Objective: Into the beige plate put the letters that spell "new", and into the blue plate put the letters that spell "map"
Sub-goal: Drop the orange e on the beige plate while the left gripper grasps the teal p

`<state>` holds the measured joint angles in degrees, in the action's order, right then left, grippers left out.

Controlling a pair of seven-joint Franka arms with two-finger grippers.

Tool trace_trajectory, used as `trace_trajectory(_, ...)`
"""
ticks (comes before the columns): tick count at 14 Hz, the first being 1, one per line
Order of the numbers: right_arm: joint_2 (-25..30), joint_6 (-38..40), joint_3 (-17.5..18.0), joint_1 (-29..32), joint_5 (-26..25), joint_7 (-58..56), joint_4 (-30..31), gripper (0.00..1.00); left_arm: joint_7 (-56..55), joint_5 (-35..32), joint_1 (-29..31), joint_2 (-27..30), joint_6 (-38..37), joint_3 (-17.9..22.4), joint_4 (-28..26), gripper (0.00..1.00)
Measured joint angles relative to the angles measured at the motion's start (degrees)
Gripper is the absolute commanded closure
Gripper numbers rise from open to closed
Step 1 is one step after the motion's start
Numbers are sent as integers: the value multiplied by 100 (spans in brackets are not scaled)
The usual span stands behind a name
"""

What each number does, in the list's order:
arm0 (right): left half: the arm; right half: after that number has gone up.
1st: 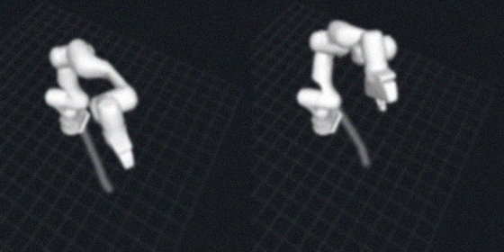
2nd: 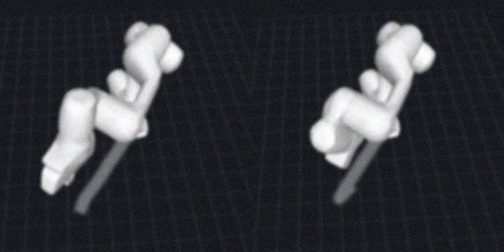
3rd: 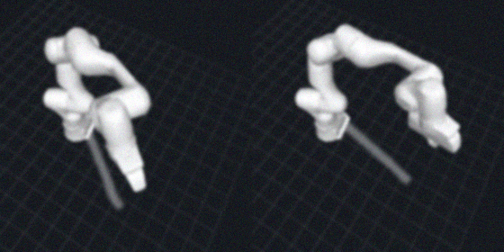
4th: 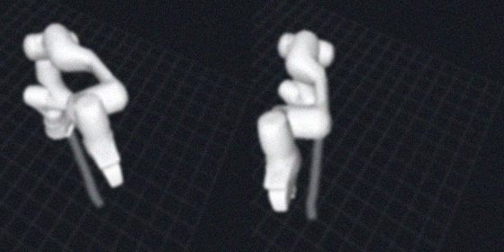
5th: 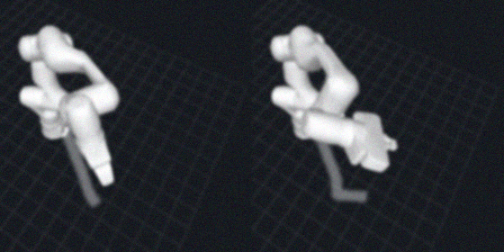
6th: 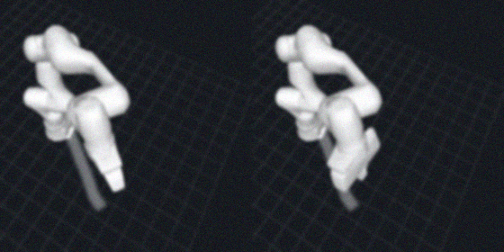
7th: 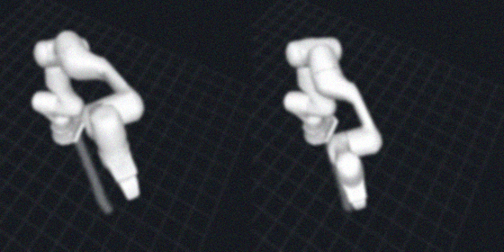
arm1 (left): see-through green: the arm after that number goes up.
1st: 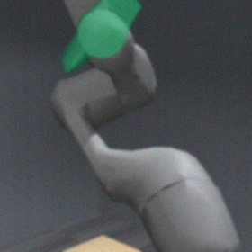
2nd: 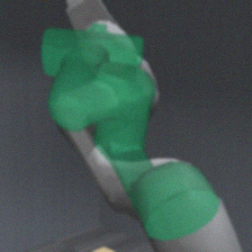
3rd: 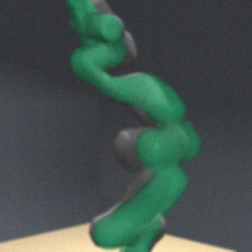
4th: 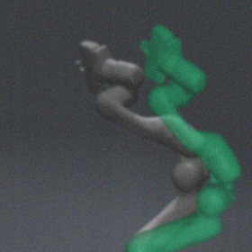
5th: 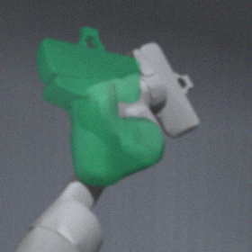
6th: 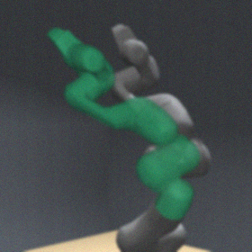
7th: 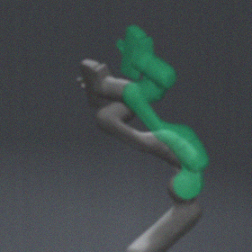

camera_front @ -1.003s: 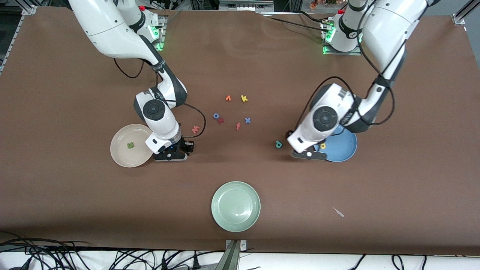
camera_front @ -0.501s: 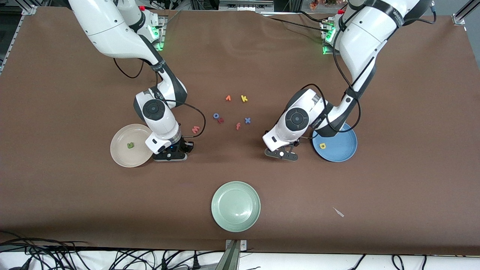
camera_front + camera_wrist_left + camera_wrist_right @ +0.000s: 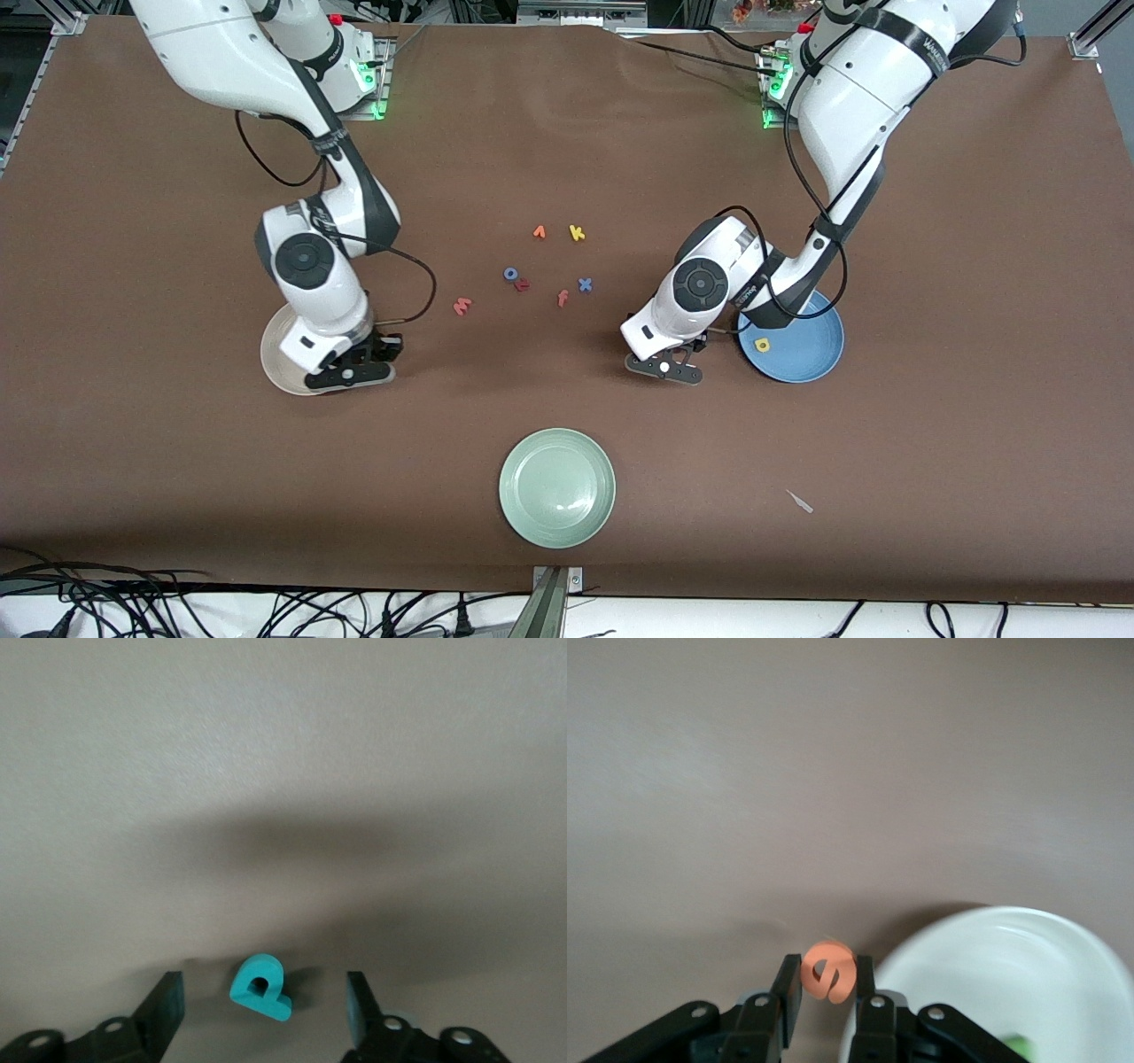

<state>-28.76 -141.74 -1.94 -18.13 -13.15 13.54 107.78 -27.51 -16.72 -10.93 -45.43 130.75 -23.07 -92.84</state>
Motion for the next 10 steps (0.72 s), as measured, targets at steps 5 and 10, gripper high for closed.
trace_trajectory(5, 910, -751, -232, 252, 1, -513, 1744, 58, 0, -130, -59, -72, -1, -5, -7, 89)
trace_trajectory(10, 1335, -926, -300, 295, 1, -577, 2293, 27, 15, -160, -40, -52, -137, 6, 28, 93)
